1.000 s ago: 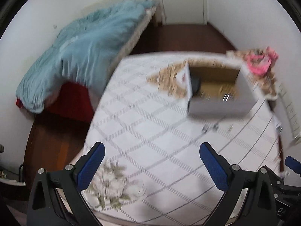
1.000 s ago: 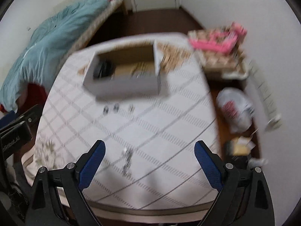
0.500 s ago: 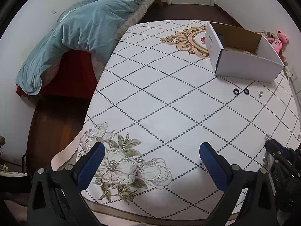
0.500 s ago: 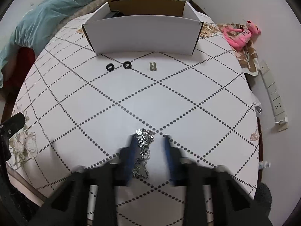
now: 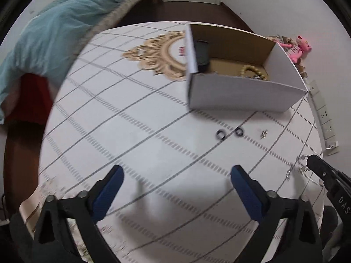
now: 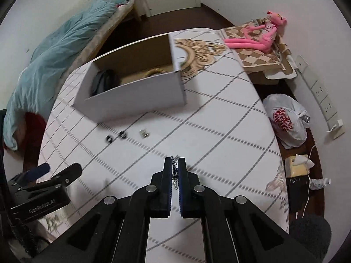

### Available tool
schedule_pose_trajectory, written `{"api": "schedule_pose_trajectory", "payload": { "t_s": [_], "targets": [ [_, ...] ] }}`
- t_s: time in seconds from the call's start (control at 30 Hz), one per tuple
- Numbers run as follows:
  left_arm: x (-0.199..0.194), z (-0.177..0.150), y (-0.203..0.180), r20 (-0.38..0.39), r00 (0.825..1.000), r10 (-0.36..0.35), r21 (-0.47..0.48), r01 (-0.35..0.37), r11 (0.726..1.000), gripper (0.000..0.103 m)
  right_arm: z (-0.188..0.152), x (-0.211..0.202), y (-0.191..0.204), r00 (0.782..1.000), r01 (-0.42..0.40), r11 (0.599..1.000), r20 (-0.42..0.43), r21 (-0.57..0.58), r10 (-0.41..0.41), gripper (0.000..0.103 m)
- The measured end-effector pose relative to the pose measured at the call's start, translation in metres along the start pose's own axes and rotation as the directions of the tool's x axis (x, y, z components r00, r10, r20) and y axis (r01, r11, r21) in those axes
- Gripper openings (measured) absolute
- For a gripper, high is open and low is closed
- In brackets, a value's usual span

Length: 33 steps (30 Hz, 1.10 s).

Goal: Organize jewelry
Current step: 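Grasp a small silver chain with the right tool while the left tool grasps a black ring, then carry the ring and chain into the box and open both tools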

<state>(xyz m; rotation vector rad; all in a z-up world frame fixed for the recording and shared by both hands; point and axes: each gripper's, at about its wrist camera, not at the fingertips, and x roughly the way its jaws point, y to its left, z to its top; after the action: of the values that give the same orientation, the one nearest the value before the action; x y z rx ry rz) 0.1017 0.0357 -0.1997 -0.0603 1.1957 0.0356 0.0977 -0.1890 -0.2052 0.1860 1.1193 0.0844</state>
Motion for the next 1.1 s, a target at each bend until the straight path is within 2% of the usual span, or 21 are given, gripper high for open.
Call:
{"api": "schedule_pose_trajectory", "payload": {
  "t_s": [0.07, 0.17, 0.23, 0.3, 0.37, 0.4, 0.6, 0.83, 1.1],
  "targets": [
    [0.007, 0.007, -0.01, -0.005, 1.0, -0.01, 0.016, 0.01, 1.0, 0.088, 0.005, 0.006, -0.005, 1.0, 0.007, 1.0, -0.003, 0.022, -0.007, 0.005],
    [0.018, 0.014, -0.025, -0.007, 1.0, -0.005, 0.053, 0.005, 0.999, 0.087, 0.011, 0.012, -0.013, 1.0, 0.006, 0.999, -0.005, 0.046, -0.005, 0.005],
    [0.022, 0.018, -0.033, -0.002, 1.0, 0.003, 0.076, -0.003, 0.997, 0.079, 0.014, 0.015, -0.016, 1.0, 0.003, 0.998, -0.004, 0.056, -0.003, 0.005],
    [0.025, 0.02, -0.037, -0.003, 1.0, 0.0, 0.095, 0.0, 0.995, 0.061, 0.016, 0.018, -0.018, 1.0, 0.001, 0.998, -0.005, 0.065, -0.001, 0.005],
    [0.029, 0.022, -0.041, -0.002, 1.0, 0.01, 0.115, -0.01, 0.993, 0.05, 0.018, 0.02, -0.02, 1.0, 0.0, 0.997, -0.005, 0.071, 0.001, 0.005],
    [0.03, 0.022, -0.043, -0.001, 1.0, 0.01, 0.121, -0.01, 0.993, 0.037, 0.018, 0.021, -0.02, 1.0, -0.002, 0.997, -0.006, 0.074, 0.002, 0.005],
    [0.033, 0.022, -0.049, 0.02, 1.0, -0.021, 0.146, 0.018, 0.989, 0.01, 0.015, 0.026, -0.022, 1.0, -0.004, 0.997, -0.017, 0.076, 0.006, 0.005],
    [0.028, 0.018, -0.053, 0.038, 0.999, -0.031, 0.157, 0.025, 0.987, 0.01, 0.011, 0.018, -0.018, 1.0, -0.021, 0.998, -0.02, 0.059, 0.022, 0.005],
    [-0.029, 0.011, -0.048, 0.132, 0.988, -0.084, 0.143, 0.065, 0.988, 0.01, 0.029, -0.031, -0.003, 0.994, -0.094, 0.995, 0.055, 0.017, 0.093, 0.005]
  ]
}}
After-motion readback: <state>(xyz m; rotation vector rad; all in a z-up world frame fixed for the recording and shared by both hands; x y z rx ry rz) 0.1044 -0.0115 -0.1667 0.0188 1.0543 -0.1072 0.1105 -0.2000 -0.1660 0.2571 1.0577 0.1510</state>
